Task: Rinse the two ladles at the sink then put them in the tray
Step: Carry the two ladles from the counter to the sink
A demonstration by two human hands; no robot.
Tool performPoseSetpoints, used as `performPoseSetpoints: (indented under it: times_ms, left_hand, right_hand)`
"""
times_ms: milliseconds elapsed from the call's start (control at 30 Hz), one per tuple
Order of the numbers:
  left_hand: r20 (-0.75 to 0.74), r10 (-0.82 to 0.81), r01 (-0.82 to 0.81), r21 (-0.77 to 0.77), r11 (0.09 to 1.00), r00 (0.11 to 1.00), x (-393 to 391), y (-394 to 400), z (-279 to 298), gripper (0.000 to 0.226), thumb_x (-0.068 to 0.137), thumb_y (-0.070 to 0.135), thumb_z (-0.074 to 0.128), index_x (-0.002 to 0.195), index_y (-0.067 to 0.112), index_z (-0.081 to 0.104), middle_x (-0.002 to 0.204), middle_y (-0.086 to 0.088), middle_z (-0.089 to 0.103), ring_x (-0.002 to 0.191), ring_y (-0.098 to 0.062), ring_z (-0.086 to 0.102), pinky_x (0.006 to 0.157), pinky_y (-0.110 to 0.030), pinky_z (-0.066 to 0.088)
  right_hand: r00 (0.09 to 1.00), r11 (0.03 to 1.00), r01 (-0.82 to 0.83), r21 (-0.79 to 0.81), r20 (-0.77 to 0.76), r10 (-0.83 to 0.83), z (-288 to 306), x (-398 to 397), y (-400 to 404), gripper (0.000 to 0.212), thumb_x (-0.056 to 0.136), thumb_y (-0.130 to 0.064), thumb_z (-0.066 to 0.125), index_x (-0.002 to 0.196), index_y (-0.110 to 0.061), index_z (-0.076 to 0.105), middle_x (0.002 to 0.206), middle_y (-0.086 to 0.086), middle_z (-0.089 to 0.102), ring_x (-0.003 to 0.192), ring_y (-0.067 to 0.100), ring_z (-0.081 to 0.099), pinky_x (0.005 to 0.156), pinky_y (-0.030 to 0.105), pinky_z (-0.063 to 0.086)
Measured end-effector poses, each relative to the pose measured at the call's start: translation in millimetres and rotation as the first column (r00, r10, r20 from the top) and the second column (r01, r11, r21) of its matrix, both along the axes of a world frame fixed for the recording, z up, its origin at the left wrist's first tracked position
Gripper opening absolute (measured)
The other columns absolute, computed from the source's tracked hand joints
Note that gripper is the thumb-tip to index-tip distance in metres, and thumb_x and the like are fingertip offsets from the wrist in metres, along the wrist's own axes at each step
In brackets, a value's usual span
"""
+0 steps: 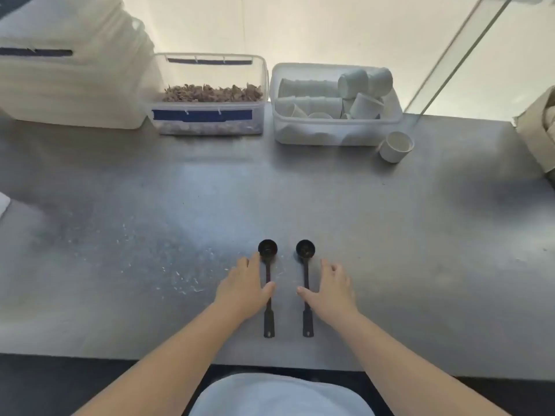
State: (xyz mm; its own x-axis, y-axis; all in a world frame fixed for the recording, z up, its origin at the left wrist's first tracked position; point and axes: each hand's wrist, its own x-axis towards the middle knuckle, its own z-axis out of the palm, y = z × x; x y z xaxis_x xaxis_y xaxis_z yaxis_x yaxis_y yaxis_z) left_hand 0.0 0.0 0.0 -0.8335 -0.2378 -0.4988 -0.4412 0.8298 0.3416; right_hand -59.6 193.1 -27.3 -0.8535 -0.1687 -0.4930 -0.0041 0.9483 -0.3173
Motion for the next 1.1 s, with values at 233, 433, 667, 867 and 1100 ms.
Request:
performPoseSetpoints:
  times_ms: [233,433,667,867,1100]
  left_hand:
    - [0.008,0.208,-0.206,0.194,0.959,0.978,-21.8,-0.5,-21.0,0.029,0.089,0.034,0.06,0.106,0.011,0.055,0.101,-0.011,0.064,0.092,-0.032,0.06,0.076,-0.04,0.052]
    - [0.043,0.244,-0.247,0.237,0.94,0.969,-34.0,-7.7,-28.6,0.015,0.085,0.024,0.061,0.074,0.016,0.056,0.085,-0.01,0.068,0.082,-0.028,0.063,0.067,-0.035,0.051]
    - [0.176,0.311,-0.357,0.43,0.83,0.934,-40.5,-23.6,-22.8,0.032,0.088,0.014,0.065,0.06,0.014,0.05,0.065,-0.006,0.062,0.064,-0.023,0.073,0.046,-0.021,0.047]
    - [0.247,0.376,-0.446,0.587,0.676,0.893,-25.5,-27.7,-2.3,0.017,0.091,0.012,0.062,0.075,0.008,0.057,0.065,-0.005,0.06,0.052,-0.01,0.065,0.046,-0.022,0.04]
    - [0.187,0.53,-0.503,0.669,0.547,0.827,7.0,-27.9,42.9,0.012,0.091,0.01,0.063,0.082,0.002,0.065,0.077,-0.02,0.065,0.066,-0.025,0.053,0.044,-0.023,0.035]
  right_hand:
    - [0.974,0.956,0.227,-0.188,0.048,-0.222,-13.2,-13.3,-14.8,0.026,0.087,-0.032,0.066,0.105,-0.013,0.068,0.082,-0.004,0.059,0.094,0.023,0.062,0.071,0.024,0.036]
    - [0.969,0.962,0.243,-0.123,0.068,-0.236,-16.8,-26.3,-28.3,0.018,0.087,-0.034,0.065,0.087,-0.018,0.073,0.082,0.001,0.07,0.087,0.023,0.063,0.068,0.026,0.037]
    - [0.896,0.866,0.426,-0.261,0.258,-0.363,-15.9,-28.8,-23.7,0.02,0.084,-0.023,0.069,0.068,-0.013,0.071,0.049,-0.003,0.057,0.055,0.018,0.054,0.064,0.034,0.049]
    - [0.854,0.748,0.506,-0.43,0.375,-0.362,10.6,-17.5,-21.9,0.021,0.089,-0.016,0.065,0.069,-0.014,0.068,0.051,0.0,0.052,0.053,0.016,0.043,0.055,0.029,0.037]
    - [0.858,0.666,0.477,-0.573,0.467,-0.212,45.9,-8.9,-28.6,0.02,0.093,-0.012,0.062,0.075,-0.007,0.068,0.065,0.007,0.057,0.051,0.011,0.044,0.047,0.019,0.036]
